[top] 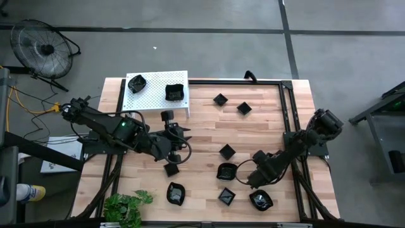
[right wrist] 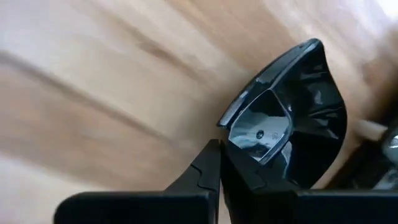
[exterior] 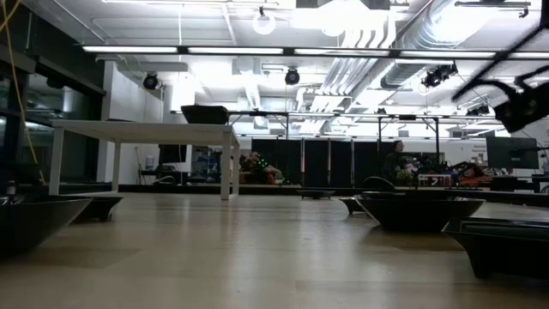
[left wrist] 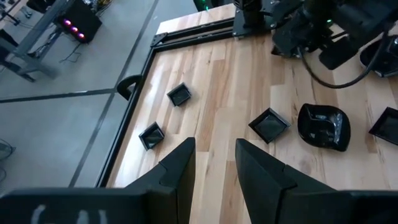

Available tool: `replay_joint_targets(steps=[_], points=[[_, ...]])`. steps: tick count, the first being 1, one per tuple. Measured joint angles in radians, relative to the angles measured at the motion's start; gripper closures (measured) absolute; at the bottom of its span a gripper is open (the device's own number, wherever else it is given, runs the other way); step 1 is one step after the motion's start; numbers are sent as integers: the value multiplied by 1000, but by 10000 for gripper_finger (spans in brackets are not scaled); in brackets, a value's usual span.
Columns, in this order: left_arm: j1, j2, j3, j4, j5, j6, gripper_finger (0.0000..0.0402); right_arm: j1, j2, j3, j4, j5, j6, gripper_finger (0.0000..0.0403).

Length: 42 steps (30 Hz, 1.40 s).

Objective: Pick & Place Mini shaped plates
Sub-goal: Stack the black leaf-shaped plate on the black leaf-shaped plate on the shelf

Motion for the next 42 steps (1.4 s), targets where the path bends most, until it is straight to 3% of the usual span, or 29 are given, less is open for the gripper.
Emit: replay_joint_targets(steps=[11, 20, 26, 32, 37, 42], points=[[0, 0, 0, 0, -11, -3, 291, 1, -285, 0, 26, 106, -38, 402], [0, 0, 0, 2, -11, -12, 291, 1, -540, 0, 191, 384, -166, 402], [1, 1, -27, 67, -13, -30, 291, 1, -618, 1, 434, 536, -416, 402], [1, 2, -67, 199, 19, -27, 291, 0, -642, 1, 716, 586, -723, 403], [16, 2, -78, 346, 85, 49, 291, -2, -647, 1, 1010, 532, -1038, 403], [64, 7, -79, 510, 267, 158, 291, -2, -647, 1, 1247, 408, -1284, 403]])
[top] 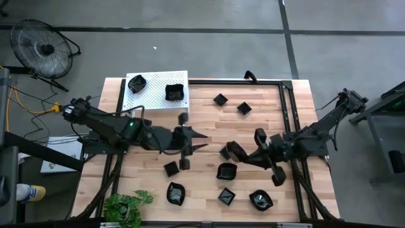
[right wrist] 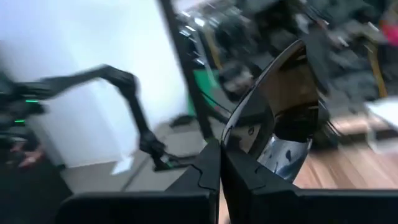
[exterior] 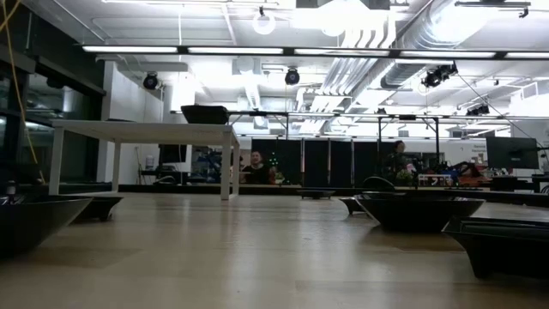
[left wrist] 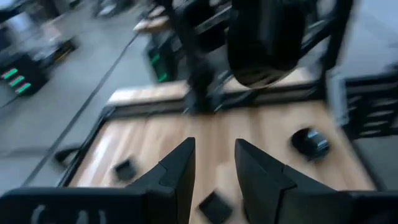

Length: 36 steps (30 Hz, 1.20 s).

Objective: Pick & Place Mini shaped plates
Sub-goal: Stack the black leaf-shaped plate on the black leaf-shaped plate on the shelf

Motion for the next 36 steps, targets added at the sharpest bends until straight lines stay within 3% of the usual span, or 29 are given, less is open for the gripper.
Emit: replay_joint_targets(steps=[9, 13, 25, 30, 36], points=[[101, 0, 0, 336, 454, 100, 291, 0, -3, 0, 270, -307, -206, 403], [130, 10, 1, 458, 600, 83, 291, -17, -4, 0, 322, -363, -251, 403], [142, 62, 0, 554, 633, 56, 291, -159, 8, 1, 392, -564, -192, 403], [185, 92, 0, 623, 654, 16, 291, -192, 33, 1, 397, -615, -181, 403], [219, 118, 2, 702, 753, -36, 291, -211, 32, 1, 401, -627, -166, 403]])
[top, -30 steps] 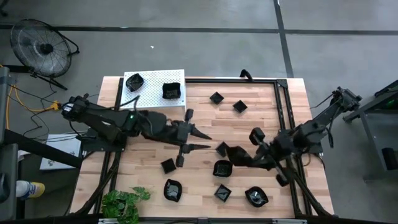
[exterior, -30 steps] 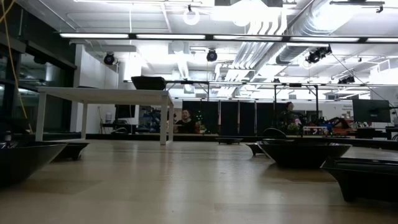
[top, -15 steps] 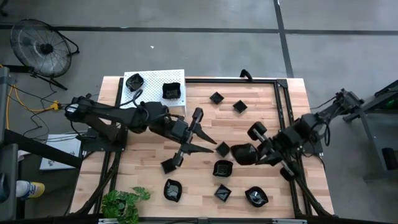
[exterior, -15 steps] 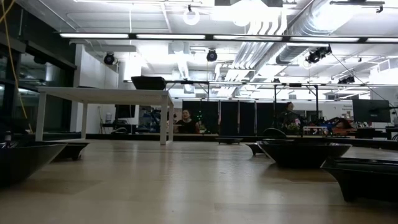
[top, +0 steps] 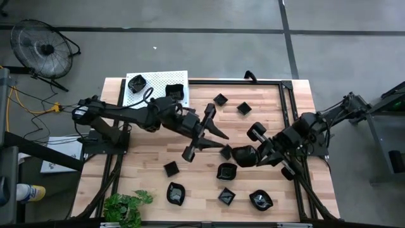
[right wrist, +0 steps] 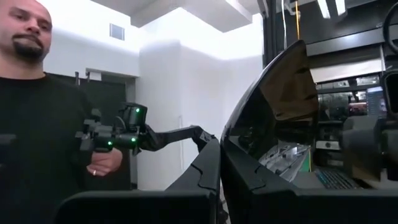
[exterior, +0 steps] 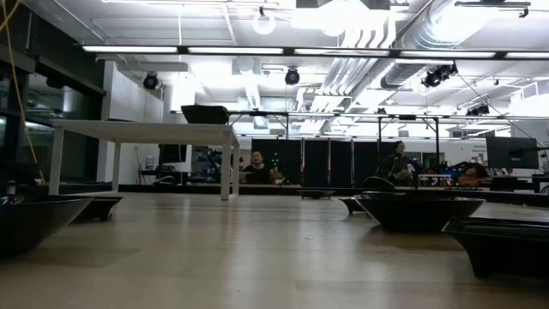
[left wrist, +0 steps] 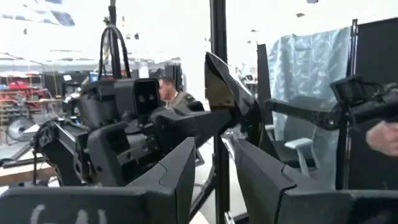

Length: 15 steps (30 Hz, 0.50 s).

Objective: Pick & Place Mini shaped plates
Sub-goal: Stack the black leaf-shaped plate on the black leaf-shaped plate on the shelf

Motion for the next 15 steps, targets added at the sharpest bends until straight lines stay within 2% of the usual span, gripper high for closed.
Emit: replay_joint_targets(steps=[5, 15], points=[[0, 4, -2, 21, 67, -19, 291, 0, 0, 0, -7, -8, 0, 403], [0, 19, 0, 30, 63, -24, 291, -28, 0, 0, -15, -27, 1, 403]])
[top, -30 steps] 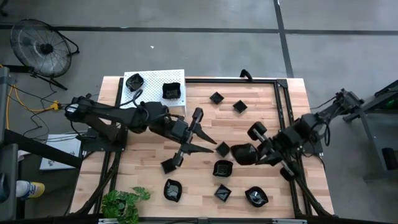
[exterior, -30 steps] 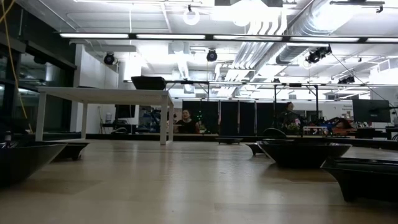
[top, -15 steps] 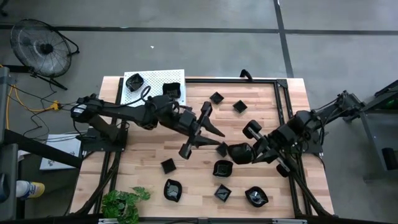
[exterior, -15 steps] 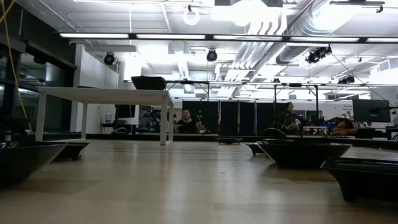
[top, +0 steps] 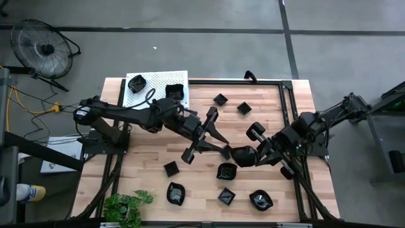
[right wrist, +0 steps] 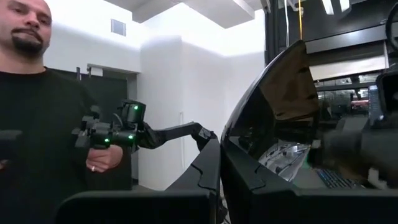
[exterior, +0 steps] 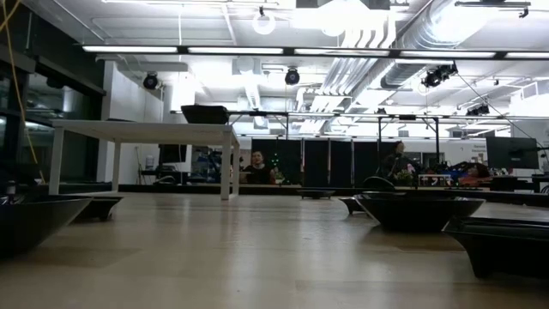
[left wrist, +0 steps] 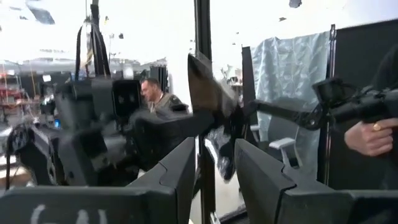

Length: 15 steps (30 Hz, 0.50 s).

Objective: Pick & Place Mini shaped plates
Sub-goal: Stack the black leaf-shaped plate on the black leaf-shaped plate on the shelf

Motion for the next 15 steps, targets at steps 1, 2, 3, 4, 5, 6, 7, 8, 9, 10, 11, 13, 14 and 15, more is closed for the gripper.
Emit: replay_joint_targets(steps=[1, 2, 3, 4, 5, 6, 7, 8, 9, 10, 11, 13, 14, 15], points=[[0, 2, -1, -1, -1, -1, 291, -6, 0, 0, -1, -4, 3, 403], [0, 7, -1, 0, -1, -5, 291, -13, 2, 0, -1, -10, 8, 403], [0, 12, -1, 11, -1, -7, 291, -21, 2, 0, -1, -20, 17, 403], [0, 13, -1, 14, -1, -12, 291, -27, 2, 0, -1, -31, 25, 403], [0, 15, -1, 13, -1, -17, 291, -31, 2, 0, -2, -33, 26, 403], [0, 16, -1, 13, -1, -20, 291, -36, 2, 0, -5, -34, 26, 403], [0, 17, -1, 13, -1, -21, 291, -38, 2, 0, -8, -35, 26, 403], [0, 17, -1, 13, 0, -21, 291, -41, 2, 0, -8, -35, 26, 403], [0, 17, -1, 14, 1, -21, 291, -44, 2, 0, -9, -38, 26, 403], [0, 17, -1, 15, 1, -21, 291, -46, 2, 0, -9, -42, 27, 403], [0, 17, -1, 16, 3, -21, 291, -50, 2, 0, -10, -43, 30, 403], [0, 17, -1, 27, 11, -22, 291, -55, 2, 0, -15, -44, 36, 403], [0, 17, -1, 40, 15, -24, 291, -57, 2, 0, -17, -44, 37, 403], [0, 16, -1, 47, 17, -25, 291, -60, 2, 0, -17, -48, 37, 403]])
